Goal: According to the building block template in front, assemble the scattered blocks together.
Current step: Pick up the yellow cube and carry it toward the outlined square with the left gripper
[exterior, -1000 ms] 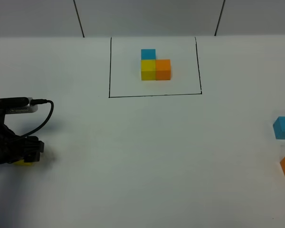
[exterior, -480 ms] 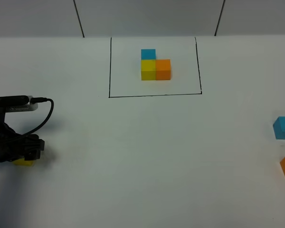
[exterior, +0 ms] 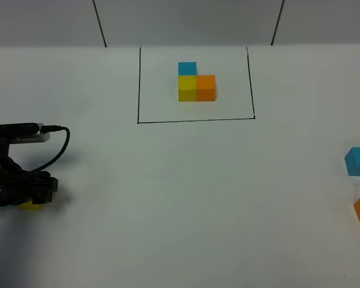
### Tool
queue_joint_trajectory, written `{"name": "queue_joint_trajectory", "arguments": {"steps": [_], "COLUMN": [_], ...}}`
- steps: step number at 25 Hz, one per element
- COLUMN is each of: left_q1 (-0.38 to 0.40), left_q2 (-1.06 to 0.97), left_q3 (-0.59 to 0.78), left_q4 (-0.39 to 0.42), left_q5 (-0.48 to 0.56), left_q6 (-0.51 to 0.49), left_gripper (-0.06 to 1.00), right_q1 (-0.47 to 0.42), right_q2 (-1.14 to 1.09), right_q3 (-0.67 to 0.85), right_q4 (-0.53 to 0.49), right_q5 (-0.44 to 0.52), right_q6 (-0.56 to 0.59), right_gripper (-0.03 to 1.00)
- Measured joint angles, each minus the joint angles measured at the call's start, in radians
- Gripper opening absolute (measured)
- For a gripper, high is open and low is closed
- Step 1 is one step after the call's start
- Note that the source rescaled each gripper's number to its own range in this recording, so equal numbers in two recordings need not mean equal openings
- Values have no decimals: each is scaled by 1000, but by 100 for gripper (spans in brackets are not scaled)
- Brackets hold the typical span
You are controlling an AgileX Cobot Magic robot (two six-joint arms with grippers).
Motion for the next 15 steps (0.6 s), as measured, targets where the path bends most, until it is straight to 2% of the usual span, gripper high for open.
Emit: {"name": "queue_joint_trajectory", "arguments": {"steps": [7,12,15], "left_q1": [0,0,0], "left_q2": [19,20,20], "left_q3": [0,0,0], "left_q4": [0,0,0], "left_q5": [-28,-30,-28], "left_q6": [2,2,2], "left_gripper": [74,50,50], "right_q1": [0,0,0], "right_q2": [0,0,0], "right_q3": [0,0,0], "right_q4": [0,0,0], "right_q5": [0,0,0], "right_q6": [0,0,0], "right_gripper": [0,0,0]}}
